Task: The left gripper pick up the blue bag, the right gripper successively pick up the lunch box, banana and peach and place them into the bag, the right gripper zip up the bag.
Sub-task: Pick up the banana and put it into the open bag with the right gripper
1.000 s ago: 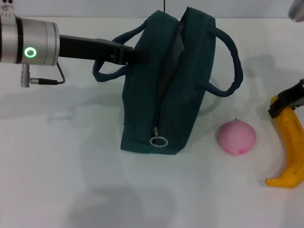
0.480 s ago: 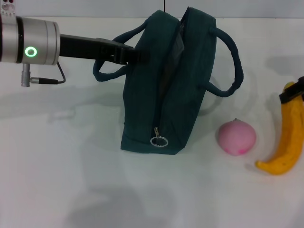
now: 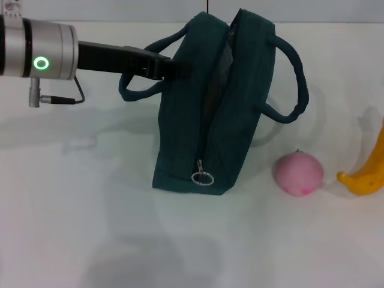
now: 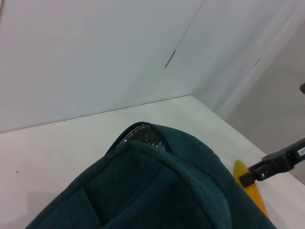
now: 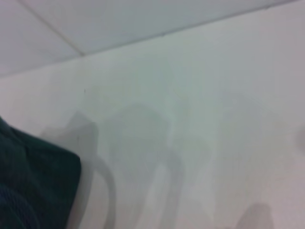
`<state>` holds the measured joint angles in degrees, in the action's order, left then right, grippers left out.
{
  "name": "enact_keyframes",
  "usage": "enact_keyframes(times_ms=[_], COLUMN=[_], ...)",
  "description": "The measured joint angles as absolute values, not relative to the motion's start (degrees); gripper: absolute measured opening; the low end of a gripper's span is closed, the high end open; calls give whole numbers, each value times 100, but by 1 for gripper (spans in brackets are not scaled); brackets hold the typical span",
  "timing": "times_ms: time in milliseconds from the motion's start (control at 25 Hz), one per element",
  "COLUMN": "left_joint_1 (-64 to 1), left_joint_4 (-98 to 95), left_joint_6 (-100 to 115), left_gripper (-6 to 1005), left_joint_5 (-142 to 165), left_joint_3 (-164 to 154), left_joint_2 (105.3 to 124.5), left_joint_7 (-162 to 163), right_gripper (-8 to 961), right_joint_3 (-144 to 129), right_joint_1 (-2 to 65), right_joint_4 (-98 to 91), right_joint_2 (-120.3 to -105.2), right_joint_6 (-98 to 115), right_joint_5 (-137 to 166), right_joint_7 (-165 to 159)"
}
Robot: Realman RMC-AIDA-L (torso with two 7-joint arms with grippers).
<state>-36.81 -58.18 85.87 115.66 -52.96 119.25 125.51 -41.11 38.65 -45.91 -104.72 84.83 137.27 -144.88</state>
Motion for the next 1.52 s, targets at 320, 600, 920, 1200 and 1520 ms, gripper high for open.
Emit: enact_keyframes(times_ms=[320, 600, 920, 1200, 1520], left_joint_1=[-3688, -3680, -3666, -3749, -3847], left_joint_4=[-5818, -5818, -5818, -5818, -5896], left_joint_6=[8590, 8596, 8596, 8641, 8719], left_gripper=[54, 54, 54, 54, 54], left_joint_5=[11579, 11591, 11578, 11579, 11579], left_joint_3=[-5308, -5309, -5309, -5317, -5317], left_joint_2=[11917, 11911, 11905, 11912, 11900], left_joint_7=[12564, 12613, 12632, 12727, 13000], right_gripper=[435, 435, 434, 434, 434], right_joint_3=[-3636, -3488, -2985, -2843, -2946], right_joint_1=[3717, 3452, 3228, 3280, 3845], right_joint_4=[-4655, -4641, -4686, -4690, -4737], right_joint_2=[-10425, -10231, -10136, -10161, -10584], right_joint_6=[8685, 8730, 8851, 9055, 9255], right_joint_5=[13274, 12288, 11584, 10439, 9739], right_joint_7=[-14143, -13735, -13288, -12471, -10935])
